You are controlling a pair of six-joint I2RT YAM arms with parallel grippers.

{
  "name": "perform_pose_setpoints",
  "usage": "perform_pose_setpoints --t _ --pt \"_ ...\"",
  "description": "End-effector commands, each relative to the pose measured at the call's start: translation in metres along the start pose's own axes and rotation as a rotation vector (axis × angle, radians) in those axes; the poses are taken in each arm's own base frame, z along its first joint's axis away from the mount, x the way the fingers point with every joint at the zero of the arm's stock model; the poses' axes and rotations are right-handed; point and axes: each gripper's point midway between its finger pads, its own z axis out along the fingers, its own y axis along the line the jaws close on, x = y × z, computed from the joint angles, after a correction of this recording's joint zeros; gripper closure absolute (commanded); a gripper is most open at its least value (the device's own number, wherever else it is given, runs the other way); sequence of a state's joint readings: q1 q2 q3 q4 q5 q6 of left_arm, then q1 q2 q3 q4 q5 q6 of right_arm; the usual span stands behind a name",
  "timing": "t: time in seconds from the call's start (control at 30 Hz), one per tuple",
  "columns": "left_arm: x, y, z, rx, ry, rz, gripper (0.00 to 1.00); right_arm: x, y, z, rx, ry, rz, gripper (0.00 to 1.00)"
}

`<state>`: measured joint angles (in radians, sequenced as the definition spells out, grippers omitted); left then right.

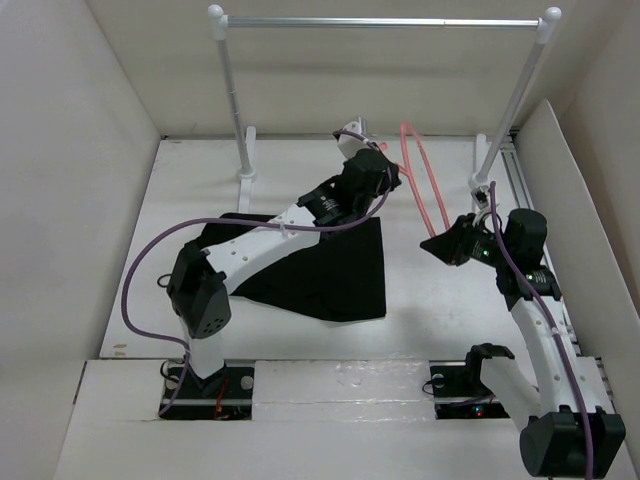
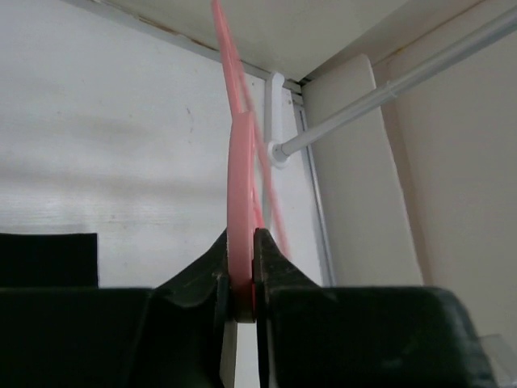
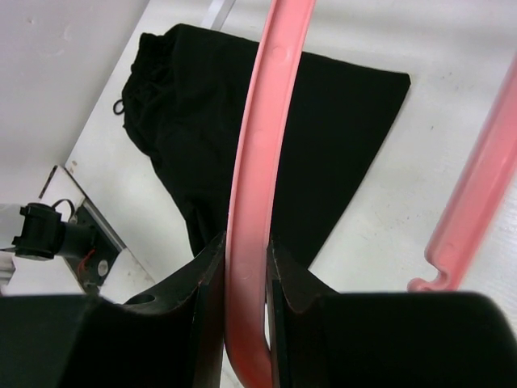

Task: Place the trousers on the hanger
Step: Place trousers on hanger

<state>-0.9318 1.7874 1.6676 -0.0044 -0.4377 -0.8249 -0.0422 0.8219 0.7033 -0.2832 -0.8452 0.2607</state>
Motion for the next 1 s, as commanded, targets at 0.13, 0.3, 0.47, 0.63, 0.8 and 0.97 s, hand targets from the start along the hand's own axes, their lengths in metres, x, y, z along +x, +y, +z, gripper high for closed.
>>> perform_pose_setpoints --t 0.13,0.3,0.47,0.63,0.8,0.97 --pt "-0.012 -0.006 -0.018 0.027 0.004 -0.034 1.00 0.006 0.003 -0.008 0.034 0.055 -0.109 0.42" --pt "-0.004 0.012 -0.039 0.032 0.026 -0.096 1.00 0.013 0.002 -0.021 0.090 0.125 -0.198 0.11" --pt "0.038 0.054 -0.044 -0.021 0.104 -0.149 1.00 0.017 0.006 -0.020 0.071 0.133 -0.224 0.19" --pt "0.067 0.071 -0.051 -0.060 0.134 -0.146 1.00 0.036 -0.013 -0.001 0.056 0.144 -0.179 0.99" --pt "0.087 0.100 -0.048 -0.131 0.152 -0.131 1.00 0.054 -0.028 0.033 0.077 0.209 -0.200 1.00" --pt "0.103 0.124 -0.052 -0.182 0.183 -0.101 1.00 0.070 -0.026 0.076 0.103 0.254 -0.187 0.81"
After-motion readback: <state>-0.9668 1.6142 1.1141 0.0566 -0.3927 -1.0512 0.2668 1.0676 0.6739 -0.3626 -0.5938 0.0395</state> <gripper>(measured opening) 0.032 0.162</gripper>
